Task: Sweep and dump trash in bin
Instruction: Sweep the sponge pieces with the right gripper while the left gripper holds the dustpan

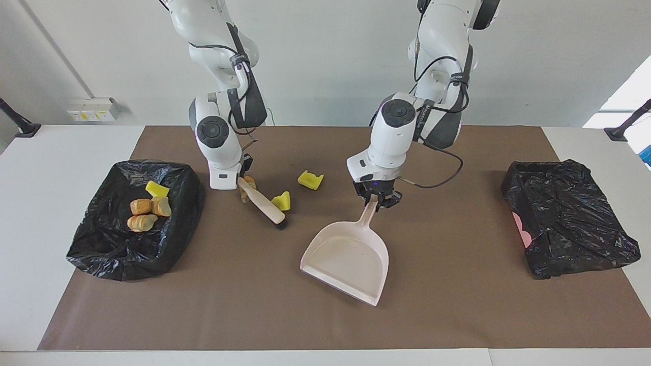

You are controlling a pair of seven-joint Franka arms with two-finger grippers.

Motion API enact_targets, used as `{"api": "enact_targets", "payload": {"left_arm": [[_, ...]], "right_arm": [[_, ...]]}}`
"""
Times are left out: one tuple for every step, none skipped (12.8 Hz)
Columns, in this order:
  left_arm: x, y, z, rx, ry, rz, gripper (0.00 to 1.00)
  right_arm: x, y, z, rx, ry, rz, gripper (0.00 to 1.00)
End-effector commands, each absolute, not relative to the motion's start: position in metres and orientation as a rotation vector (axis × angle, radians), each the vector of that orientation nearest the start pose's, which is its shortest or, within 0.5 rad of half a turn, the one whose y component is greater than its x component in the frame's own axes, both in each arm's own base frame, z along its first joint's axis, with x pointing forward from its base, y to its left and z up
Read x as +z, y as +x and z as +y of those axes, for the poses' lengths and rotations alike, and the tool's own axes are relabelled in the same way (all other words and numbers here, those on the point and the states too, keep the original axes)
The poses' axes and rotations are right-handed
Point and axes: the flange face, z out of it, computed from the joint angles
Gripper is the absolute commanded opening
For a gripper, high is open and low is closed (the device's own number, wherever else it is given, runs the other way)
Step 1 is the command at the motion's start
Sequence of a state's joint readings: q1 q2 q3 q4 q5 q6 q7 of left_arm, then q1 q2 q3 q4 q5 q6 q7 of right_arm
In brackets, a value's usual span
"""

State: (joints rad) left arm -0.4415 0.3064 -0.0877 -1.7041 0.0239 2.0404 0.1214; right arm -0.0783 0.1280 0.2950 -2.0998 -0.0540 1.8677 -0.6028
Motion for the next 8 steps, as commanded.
{"api": "enact_targets", "payload": {"left_arm": [[0.452,0.556,-0.278,0.042,-2.844,1.286,0.0],[0.466,0.556,-0.253,0.09,-2.785,1.407,0.0],[0.476,0.551,-0.236,0.138,-2.714,1.542,0.0],[0.483,0.545,-0.216,0.154,-2.63,1.689,0.0],[0.483,0.538,-0.201,0.172,-2.553,1.812,0.0],[0.475,0.526,-0.196,0.207,-2.496,1.899,0.0],[0.47,0.514,-0.191,0.236,-2.454,1.959,0.0],[0.461,0.5,-0.185,0.245,-2.427,1.992,0.0]], "right_arm": [[0.346,0.493,0.128,0.556,-2.64,-1.394,0.0],[0.35,0.492,0.135,0.556,-2.636,-1.39,0.0],[0.359,0.498,0.138,0.526,-2.641,-1.399,0.0],[0.37,0.504,0.137,0.511,-2.648,-1.392,0.0],[0.382,0.51,0.134,0.505,-2.659,-1.379,0.0],[0.391,0.514,0.125,0.514,-2.669,-1.345,0.0],[0.398,0.516,0.114,0.53,-2.705,-1.269,0.0],[0.404,0.514,0.106,0.562,-2.771,-1.136,0.0]]}}
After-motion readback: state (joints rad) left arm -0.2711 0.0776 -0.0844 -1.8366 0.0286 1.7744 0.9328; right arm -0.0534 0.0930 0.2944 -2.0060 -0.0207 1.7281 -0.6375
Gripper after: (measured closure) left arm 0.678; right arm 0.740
